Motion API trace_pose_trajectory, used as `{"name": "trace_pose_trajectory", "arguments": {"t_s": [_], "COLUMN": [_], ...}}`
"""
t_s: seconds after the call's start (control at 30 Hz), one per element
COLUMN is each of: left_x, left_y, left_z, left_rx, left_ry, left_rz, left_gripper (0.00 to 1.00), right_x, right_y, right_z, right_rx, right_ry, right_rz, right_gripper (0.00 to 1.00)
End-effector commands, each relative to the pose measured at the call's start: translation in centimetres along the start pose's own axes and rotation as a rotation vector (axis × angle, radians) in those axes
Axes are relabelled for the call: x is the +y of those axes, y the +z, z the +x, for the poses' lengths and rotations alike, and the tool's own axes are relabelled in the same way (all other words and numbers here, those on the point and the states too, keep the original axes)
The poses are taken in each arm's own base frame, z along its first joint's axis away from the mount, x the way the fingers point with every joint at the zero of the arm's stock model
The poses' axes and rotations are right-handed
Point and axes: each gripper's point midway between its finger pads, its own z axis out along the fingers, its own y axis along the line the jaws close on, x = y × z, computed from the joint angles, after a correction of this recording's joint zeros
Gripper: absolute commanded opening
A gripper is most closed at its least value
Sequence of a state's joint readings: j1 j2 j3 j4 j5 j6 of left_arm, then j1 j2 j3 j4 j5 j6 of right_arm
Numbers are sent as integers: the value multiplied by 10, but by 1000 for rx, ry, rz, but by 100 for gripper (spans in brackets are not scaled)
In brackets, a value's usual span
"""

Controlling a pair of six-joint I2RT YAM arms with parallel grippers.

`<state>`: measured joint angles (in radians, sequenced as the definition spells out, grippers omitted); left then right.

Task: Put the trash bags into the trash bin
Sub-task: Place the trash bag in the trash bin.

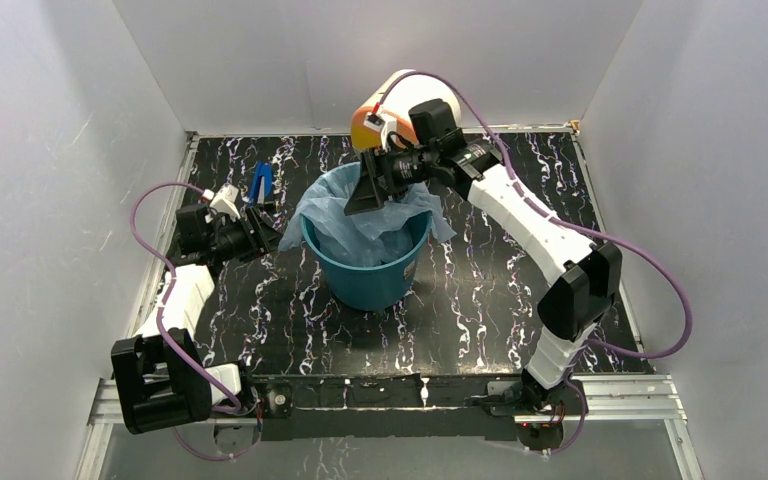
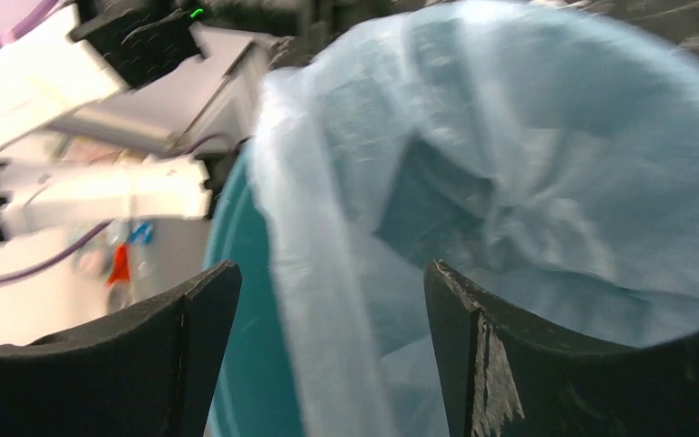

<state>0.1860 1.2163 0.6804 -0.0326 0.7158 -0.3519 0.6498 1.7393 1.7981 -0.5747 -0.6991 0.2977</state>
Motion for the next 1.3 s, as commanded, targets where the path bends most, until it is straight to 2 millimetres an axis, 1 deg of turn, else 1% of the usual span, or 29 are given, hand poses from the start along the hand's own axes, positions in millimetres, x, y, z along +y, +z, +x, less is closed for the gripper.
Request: {"name": "trace_pose_trajectory", "arguments": {"t_s": [0.0,0.07,0.27,0.37,0.47,0.57,0.63,0.7,0.8,0.9,0.93,1.0,1.13,1.27], "left_x": [-4,-4,-4,-4,-4,-5,-7,-9,-15,-20,-21,-22,-25,-24], "left_y": [-3,-3,-3,-3,-3,-4,-6,-7,-10,-15,-17,-20,-25,-23], "left_z": [-3,-4,-3,-3,-3,-4,-6,-9,-14,-22,-25,-28,-31,-29], "left_rx": [-19,-20,-19,-20,-21,-24,-36,-49,-74,-119,-134,-161,-191,-181], "left_ry": [20,22,16,17,16,20,31,41,57,89,99,117,138,133], "left_rz": [10,10,9,9,8,9,11,16,31,33,30,19,13,17], "left_gripper": [53,54,54,54,54,54,53,54,54,54,54,54,54,54], "right_x": [81,89,87,86,89,91,90,82,74,81,84,87,80,66], "right_y": [-22,-27,-31,-31,-34,-34,-32,-30,-28,-30,-31,-31,-22,-4], "right_z": [-3,-1,17,23,26,34,39,41,37,37,36,33,20,11], "right_rx": [-16,-48,4,13,16,37,53,53,40,41,39,26,-16,-26], "right_ry": [-118,-135,-129,-121,-125,-126,-120,-109,-108,-124,-129,-136,-92,-39], "right_rz": [-317,-330,-320,-319,-337,-361,-356,-310,-248,-288,-302,-318,-280,-225], "right_gripper": [83,82,82,82,82,82,81,78,72,71,72,79,81,82]}}
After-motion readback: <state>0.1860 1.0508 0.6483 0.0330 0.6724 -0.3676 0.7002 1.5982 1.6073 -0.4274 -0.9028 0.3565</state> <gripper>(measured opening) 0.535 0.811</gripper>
